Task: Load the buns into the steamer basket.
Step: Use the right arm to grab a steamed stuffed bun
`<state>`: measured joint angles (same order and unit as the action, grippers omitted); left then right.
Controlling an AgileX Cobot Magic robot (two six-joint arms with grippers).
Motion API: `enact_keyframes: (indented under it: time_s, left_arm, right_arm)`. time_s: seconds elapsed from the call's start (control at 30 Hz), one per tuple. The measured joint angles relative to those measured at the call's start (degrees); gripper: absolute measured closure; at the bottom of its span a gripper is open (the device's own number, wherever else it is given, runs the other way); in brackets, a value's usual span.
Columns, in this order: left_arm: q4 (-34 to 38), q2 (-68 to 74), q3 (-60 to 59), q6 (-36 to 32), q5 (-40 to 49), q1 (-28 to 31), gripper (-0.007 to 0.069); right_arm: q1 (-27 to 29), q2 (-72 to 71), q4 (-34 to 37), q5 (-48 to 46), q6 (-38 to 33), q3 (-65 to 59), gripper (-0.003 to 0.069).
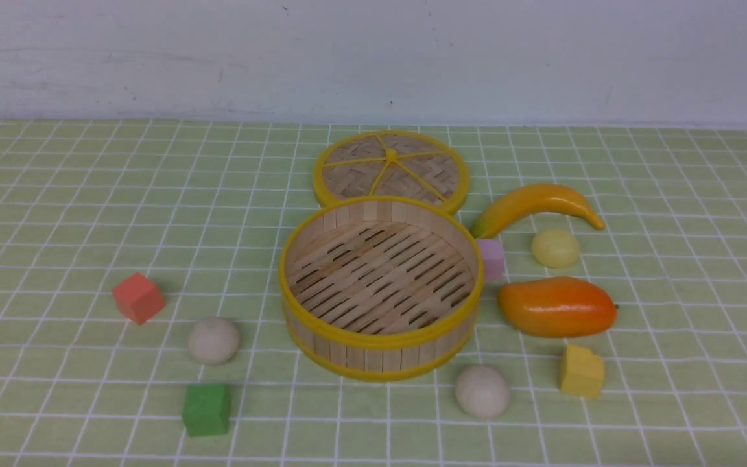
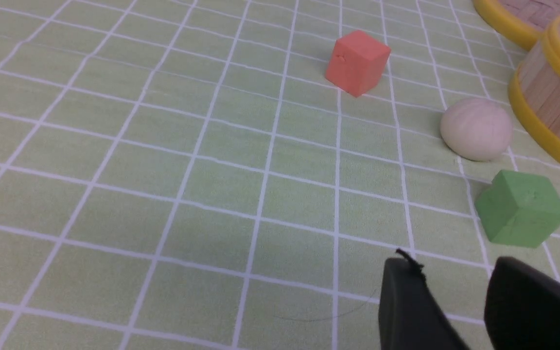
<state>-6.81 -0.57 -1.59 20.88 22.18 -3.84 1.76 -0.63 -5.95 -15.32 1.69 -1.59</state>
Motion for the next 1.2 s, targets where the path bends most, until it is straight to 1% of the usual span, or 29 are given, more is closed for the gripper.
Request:
enact_keyframes:
  time_s: [0.07,0.1,0.2,0.27,0.37,0.4,0.43,0.5,0.57,0.7,0.83,0.9,0.93,0.97,1.0,1.1,1.2]
  left_arm:
    - [-0.1,0.0,0.0,0.0,0.0,0.0,0.0386]
    - [-0.8,0.0,0.0,-0.1,0.0,0.0,0.0386]
    - [-2.8,0.0,0.0,-0.9,-0.4,0.0,0.0386]
    - [-3.4,0.0,0.0,-1.0,-1.4,0.0,0.0386]
    - [-3.4,0.0,0.0,-1.0,-2.7,0.0,0.0386]
    - [-3.4,0.0,0.0,-1.0,-3.2,0.0,0.0386]
    - [-3.0,0.0,0.0,-1.0,-4.2,0.0,0.0386]
    - [-2.7,0.0,0.0,-1.0,-4.6,0.0,0.0386]
    - [-2.5,0.0,0.0,-1.1,-4.7,0.0,0.0386]
    - [-1.9,0.0,0.0,-1.1,-4.7,0.0,0.0386]
    - [-0.3,0.0,0.0,-1.1,-4.7,0.0,0.0386]
    - [-0.1,0.0,0.0,-1.1,-4.7,0.0,0.0386]
    - [0.0,0.0,0.0,-1.1,-4.7,0.0,0.0386]
    - [0.0,0.0,0.0,-1.1,-4.7,0.0,0.0386]
    - [0.0,0.0,0.0,-1.1,-4.7,0.0,0.0386]
    - [0.0,0.0,0.0,-1.1,-4.7,0.0,0.0386]
    - [0.0,0.0,0.0,-1.1,-4.7,0.0,0.0386]
  right_arm:
    - [0.0,0.0,0.0,3.3,0.4,0.0,0.0418]
    - [0.0,0.0,-0.1,6.8,1.3,0.0,0.0418]
    - [0.0,0.0,0.0,14.2,6.0,0.0,0.0418]
    - [0.0,0.0,0.1,20.0,10.5,0.0,0.0418]
    - [0.0,0.0,0.1,25.2,14.0,0.0,0.0418]
    - [0.0,0.0,0.1,27.9,14.9,0.0,0.0418]
    - [0.0,0.0,0.1,32.7,15.5,0.0,0.0418]
    - [0.0,0.0,0.1,36.0,16.0,0.1,0.0418]
    - [0.0,0.0,0.1,36.4,17.2,1.4,0.0418]
    - [0.0,1.8,0.8,35.3,20.1,7.9,0.0418]
    - [0.0,12.3,0.9,30.4,21.1,22.7,0.0418]
    - [0.0,15.8,0.9,29.1,21.1,26.7,0.0418]
    - [0.0,21.1,0.9,26.8,21.1,32.3,0.0418]
    - [0.0,21.7,0.9,26.8,21.1,32.9,0.0418]
    - [0.0,25.7,0.9,24.6,21.1,37.3,0.0418]
    - [0.0,31.9,0.9,20.8,21.1,41.6,0.0418]
    - [0.0,40.8,0.9,13.6,21.1,45.9,0.0418]
